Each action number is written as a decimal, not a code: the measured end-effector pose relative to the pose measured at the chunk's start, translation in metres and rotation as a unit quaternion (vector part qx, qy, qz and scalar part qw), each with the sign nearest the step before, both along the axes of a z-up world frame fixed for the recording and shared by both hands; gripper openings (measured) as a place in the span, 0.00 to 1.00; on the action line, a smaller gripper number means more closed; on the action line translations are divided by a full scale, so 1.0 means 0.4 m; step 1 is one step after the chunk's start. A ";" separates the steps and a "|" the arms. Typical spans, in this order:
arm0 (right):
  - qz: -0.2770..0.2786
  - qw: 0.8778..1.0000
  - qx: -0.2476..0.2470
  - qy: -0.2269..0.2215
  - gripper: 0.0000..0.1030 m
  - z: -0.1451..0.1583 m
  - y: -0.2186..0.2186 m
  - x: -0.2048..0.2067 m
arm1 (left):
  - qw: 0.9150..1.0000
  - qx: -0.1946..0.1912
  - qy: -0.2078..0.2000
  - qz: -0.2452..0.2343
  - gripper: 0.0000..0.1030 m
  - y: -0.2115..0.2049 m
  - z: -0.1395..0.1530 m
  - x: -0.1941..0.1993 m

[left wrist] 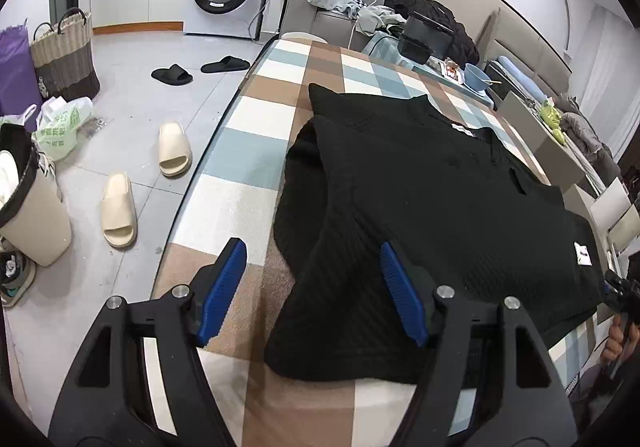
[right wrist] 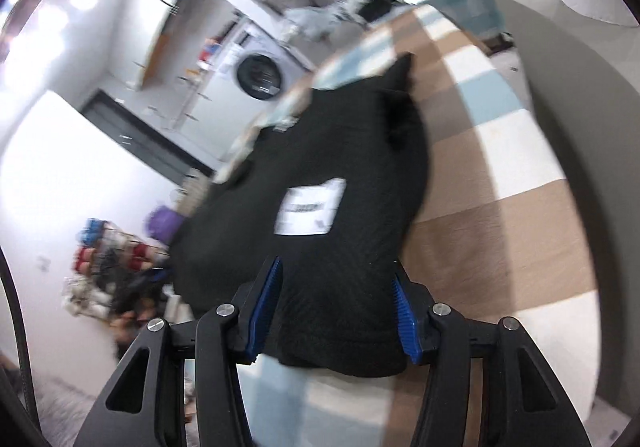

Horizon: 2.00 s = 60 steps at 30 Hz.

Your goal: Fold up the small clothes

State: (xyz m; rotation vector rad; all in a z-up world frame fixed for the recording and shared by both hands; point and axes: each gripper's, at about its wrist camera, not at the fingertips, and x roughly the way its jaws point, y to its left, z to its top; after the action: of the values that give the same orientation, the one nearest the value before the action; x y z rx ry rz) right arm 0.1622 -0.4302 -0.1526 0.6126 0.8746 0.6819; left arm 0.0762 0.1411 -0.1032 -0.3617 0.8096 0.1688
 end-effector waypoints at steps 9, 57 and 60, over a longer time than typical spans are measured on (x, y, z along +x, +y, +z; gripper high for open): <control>-0.017 0.999 -0.022 -0.016 0.52 0.034 0.006 -0.049 | 1.000 0.004 0.004 -0.011 0.65 -0.018 -0.004 0.022; -0.053 0.997 -0.058 -0.004 0.29 -0.003 0.055 0.001 | 0.996 -0.082 -0.032 -0.018 0.04 -0.005 0.004 -0.057; -0.068 0.995 -0.079 -0.007 0.09 0.009 0.056 0.019 | 0.994 -0.093 -0.053 -0.022 0.04 -0.002 0.034 -0.052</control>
State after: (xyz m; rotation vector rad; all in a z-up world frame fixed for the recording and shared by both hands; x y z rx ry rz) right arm 0.1696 -0.4079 -0.1491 0.5191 0.8571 0.4886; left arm 0.0554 0.1402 -0.0897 -0.5230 0.7297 0.0322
